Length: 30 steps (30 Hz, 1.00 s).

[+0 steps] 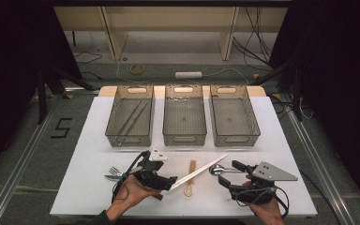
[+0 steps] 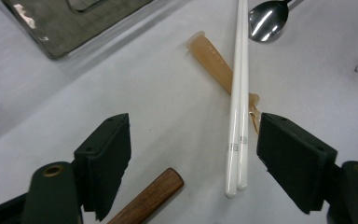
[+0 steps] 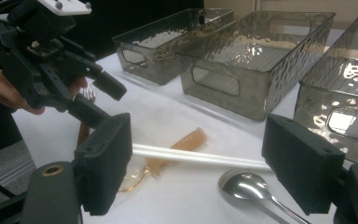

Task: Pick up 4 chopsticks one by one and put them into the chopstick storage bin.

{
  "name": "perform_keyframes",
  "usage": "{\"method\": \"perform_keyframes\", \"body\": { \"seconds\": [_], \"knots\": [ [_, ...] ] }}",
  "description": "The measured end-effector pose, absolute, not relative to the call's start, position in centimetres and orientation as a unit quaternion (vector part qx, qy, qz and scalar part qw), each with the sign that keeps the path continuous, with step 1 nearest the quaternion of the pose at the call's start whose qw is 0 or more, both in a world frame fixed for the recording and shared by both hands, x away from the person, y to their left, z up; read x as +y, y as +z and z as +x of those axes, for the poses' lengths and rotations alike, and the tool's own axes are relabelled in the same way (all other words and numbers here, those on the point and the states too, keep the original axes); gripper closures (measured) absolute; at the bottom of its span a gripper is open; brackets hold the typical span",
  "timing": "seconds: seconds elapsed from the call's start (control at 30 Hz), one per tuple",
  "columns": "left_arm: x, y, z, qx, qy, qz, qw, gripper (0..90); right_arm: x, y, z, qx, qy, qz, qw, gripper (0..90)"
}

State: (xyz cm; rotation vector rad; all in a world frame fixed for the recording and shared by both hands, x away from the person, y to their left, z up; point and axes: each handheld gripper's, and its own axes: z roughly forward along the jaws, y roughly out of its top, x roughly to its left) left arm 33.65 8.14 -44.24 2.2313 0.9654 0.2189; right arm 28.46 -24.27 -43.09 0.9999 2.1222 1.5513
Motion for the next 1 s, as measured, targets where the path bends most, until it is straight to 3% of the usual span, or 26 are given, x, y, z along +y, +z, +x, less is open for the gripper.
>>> {"method": "perform_keyframes", "body": {
  "seconds": [0.53,1.0],
  "knots": [
    [6.9,-45.7,33.8,0.355,0.054,0.876,0.323,52.1,-24.2,-43.1,28.5,0.745,0.544,0.350,0.164,25.3],
    [6.6,-45.8,33.8,0.348,0.049,0.879,0.322,61.4,-24.3,-43.1,28.5,0.744,0.545,0.350,0.164,25.3]
  ]
}}
